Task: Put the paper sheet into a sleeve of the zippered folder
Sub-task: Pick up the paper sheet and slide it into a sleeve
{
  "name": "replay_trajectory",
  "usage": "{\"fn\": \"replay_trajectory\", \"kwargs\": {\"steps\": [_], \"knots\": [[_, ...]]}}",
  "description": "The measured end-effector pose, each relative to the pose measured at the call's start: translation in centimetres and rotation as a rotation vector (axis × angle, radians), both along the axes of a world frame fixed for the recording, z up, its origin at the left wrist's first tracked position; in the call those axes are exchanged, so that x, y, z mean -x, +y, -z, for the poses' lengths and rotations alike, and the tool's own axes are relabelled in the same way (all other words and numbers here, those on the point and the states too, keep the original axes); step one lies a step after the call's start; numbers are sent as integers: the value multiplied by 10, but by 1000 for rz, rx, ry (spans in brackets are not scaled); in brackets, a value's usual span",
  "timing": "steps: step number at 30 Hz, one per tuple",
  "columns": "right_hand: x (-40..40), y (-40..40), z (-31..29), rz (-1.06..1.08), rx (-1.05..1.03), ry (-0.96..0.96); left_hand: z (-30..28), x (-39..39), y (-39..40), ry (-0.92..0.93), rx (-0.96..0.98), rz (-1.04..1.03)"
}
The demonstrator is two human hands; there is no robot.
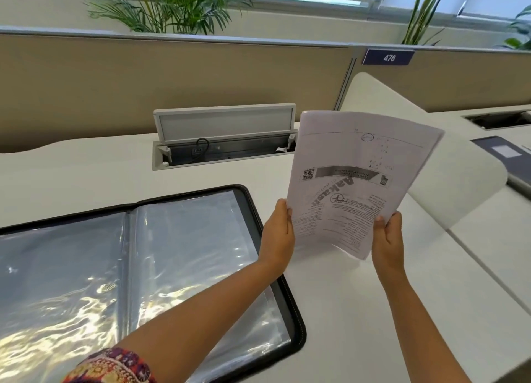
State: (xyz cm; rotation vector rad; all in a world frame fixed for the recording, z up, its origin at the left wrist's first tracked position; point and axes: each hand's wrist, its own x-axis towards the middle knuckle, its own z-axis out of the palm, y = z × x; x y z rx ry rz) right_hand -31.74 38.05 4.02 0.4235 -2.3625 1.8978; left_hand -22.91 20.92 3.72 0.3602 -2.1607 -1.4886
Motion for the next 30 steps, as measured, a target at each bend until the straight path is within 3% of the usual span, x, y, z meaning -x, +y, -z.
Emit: {"fn": "replay_trajectory", "kwargs": {"steps": [8,15,22,26,30], "knots": [[7,-1,-1,89,-148,40,5,2,-15,-95,42,32],[33,-4,-11,115,-220,-38,16,-34,-103,-198,292,-121],[58,-11,-22,114,-121,-224,32,-88,-222,-520,547,-467],[59,-17,-21,43,8,-346,41,-95,-249,-670,659,-429],[54,-30,-18,-57,88,-413,34,-88,-254,-715,630,-398]]}}
